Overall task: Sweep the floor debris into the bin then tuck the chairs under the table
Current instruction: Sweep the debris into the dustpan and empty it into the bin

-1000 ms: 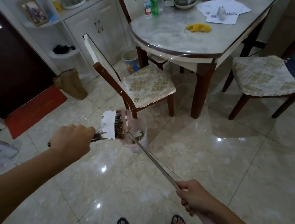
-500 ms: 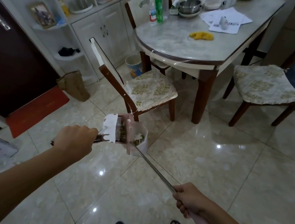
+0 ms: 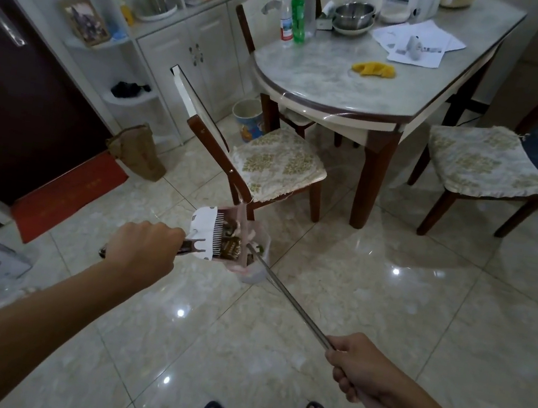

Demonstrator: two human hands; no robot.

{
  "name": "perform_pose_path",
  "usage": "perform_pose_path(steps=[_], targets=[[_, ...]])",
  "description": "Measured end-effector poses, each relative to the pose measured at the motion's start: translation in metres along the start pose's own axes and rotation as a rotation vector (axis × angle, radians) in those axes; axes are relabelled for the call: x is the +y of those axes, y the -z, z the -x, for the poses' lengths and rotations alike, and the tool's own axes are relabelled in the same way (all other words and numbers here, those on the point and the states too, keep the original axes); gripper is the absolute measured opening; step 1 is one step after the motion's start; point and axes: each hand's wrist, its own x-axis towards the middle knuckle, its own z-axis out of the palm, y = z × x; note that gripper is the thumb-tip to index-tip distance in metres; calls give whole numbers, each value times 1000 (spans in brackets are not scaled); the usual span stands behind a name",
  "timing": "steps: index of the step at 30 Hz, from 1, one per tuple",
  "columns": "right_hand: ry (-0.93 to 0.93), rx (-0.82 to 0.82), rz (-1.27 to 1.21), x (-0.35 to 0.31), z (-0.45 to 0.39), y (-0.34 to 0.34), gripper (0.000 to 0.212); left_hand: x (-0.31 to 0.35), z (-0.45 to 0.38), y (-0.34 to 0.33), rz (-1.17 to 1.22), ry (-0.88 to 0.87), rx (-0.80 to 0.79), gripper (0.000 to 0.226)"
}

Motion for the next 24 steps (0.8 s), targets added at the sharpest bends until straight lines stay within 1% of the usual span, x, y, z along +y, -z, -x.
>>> perform_pose_path(steps=[6,9,12,16,19,24], targets=[[-13,-66,-60,-13,-3,-10,22,2,0,0,1,-3,-10,15],[-30,-86,-77,-17,-9,-20,26,3,-1,2,-7,-6,-6,16],[-50,-63,-94,-18,-14,-25,21,2,-2,7,-5,-3,1,15],[-49,-9,-96,-14,-15,-25,19,2,-3,12,-1,-2,-8,15],[-57,25,-100,-9,-15,-20,23,2,-3,12,-2,1,-7,16],[-67,28,-83,-5,-13,-10,18,6,-3,13,-28,-33,-12,16]])
